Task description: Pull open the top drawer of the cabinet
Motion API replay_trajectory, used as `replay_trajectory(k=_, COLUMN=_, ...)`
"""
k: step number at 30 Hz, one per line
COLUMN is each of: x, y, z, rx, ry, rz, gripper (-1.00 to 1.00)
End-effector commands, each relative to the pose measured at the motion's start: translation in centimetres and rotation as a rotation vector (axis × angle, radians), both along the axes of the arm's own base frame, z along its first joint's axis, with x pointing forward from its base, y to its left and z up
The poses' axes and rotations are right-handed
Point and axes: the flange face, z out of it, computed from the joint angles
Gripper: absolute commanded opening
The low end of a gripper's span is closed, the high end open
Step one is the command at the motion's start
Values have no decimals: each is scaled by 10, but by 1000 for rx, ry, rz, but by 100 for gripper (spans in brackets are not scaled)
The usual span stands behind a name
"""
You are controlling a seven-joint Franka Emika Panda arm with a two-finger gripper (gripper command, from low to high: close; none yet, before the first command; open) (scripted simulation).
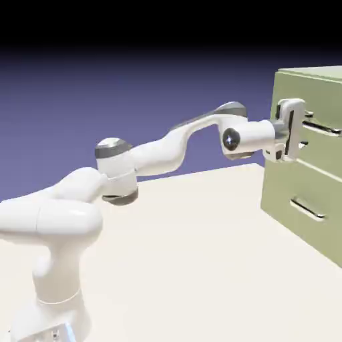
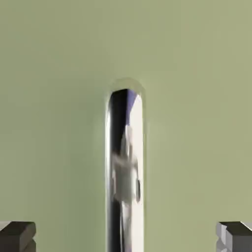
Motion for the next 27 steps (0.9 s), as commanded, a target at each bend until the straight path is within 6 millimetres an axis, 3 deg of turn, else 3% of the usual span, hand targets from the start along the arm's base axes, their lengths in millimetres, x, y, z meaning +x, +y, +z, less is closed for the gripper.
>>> replay_trajectory(k=1, x=6, y=0, z=0, rx=0, ry=0, rz=0, gripper=0)
replay_trajectory(k=7, x=37, y=-1, z=0, rx=0, ry=-1, rz=0, gripper=0)
replay_trajectory(k=8, x=37, y=-1, z=0, rx=0, ry=-1, rz=0, gripper=-100)
replay_trajectory(k=16, x=-5, y=-1, z=0, rx=0, ry=-1, rz=0, gripper=-100)
replay_trajectory(k=27, x=-91, y=-1, z=0, rx=0, ry=-1, rz=0, gripper=-100)
